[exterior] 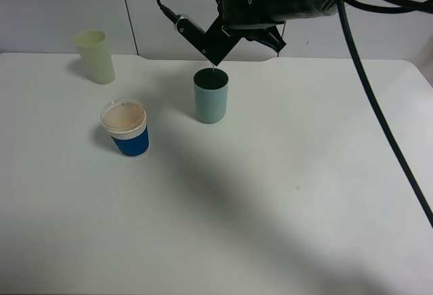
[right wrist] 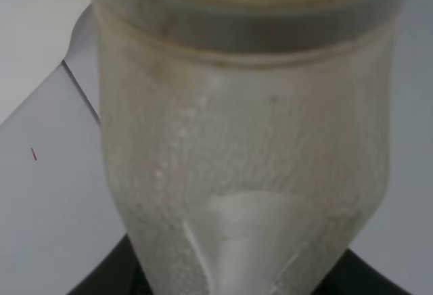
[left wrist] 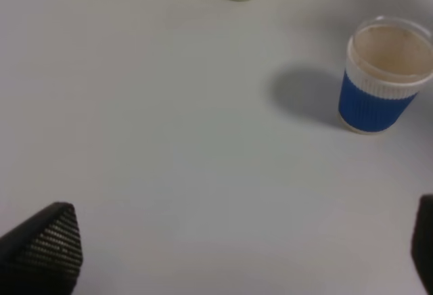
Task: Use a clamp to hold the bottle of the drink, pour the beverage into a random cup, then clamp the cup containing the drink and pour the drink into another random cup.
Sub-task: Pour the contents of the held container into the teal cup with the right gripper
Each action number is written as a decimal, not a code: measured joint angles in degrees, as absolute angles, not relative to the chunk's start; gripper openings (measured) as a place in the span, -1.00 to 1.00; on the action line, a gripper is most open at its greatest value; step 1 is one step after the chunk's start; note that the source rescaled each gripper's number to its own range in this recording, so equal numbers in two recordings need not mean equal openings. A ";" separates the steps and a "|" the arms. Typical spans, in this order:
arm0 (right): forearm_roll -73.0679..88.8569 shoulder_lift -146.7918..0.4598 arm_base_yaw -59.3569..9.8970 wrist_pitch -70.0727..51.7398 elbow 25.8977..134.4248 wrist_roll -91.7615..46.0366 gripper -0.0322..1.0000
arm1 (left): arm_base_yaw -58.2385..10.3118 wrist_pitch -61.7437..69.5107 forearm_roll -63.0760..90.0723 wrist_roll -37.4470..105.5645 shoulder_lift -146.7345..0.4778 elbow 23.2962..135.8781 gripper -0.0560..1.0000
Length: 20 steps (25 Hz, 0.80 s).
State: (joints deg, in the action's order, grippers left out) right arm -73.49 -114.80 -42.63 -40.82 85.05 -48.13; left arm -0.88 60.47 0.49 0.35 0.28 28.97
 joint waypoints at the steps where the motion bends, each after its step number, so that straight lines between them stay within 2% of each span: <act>1: -73.86 -114.80 -42.63 -40.82 85.05 -48.13 -0.94 | -0.88 60.47 0.49 0.35 0.28 28.97 0.99; 20: -76.40 -114.80 -45.70 -40.34 85.05 -48.30 -0.94 | -0.88 60.47 0.49 0.35 0.28 28.97 0.99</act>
State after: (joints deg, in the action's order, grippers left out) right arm -76.40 -114.80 -45.70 -40.34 85.05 -48.30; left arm -0.88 60.47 0.49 0.35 0.28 28.97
